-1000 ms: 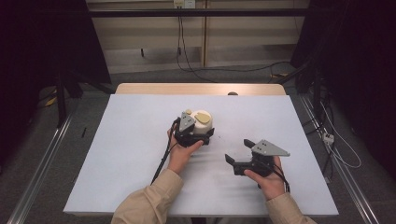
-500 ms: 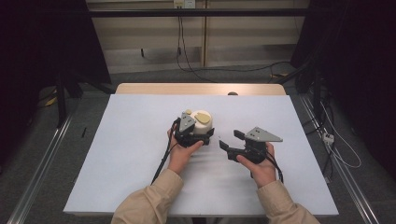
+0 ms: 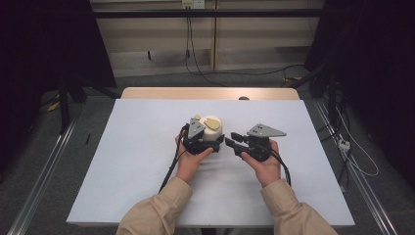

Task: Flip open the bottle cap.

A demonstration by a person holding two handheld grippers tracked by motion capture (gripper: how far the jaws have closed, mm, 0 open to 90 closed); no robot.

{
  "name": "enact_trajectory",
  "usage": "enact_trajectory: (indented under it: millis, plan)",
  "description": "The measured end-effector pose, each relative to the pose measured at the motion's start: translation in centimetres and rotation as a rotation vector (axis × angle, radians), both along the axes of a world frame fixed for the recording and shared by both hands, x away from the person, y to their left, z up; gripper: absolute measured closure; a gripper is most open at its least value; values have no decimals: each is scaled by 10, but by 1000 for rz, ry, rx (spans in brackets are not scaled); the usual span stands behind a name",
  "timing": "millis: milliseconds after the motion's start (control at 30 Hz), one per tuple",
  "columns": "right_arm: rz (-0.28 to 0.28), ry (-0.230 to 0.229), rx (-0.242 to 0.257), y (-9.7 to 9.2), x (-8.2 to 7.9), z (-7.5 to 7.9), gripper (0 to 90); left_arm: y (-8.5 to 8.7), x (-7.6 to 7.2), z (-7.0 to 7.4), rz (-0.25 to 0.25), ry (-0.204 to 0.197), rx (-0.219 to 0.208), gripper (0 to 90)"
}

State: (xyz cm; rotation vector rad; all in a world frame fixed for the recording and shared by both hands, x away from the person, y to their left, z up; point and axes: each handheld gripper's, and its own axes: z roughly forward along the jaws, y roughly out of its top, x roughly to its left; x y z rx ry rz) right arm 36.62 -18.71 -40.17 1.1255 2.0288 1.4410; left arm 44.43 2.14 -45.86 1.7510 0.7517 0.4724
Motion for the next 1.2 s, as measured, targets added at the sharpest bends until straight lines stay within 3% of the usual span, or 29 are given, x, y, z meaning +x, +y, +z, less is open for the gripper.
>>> enact_trajectory:
  millis: [533,1200]
  plan:
    - [22,5,-5,12,16,6,895,0,0,0,-1,0,-1,52]
    - [32,2,-48,21,27,9,900,0,0,0,-1,0,4,52]
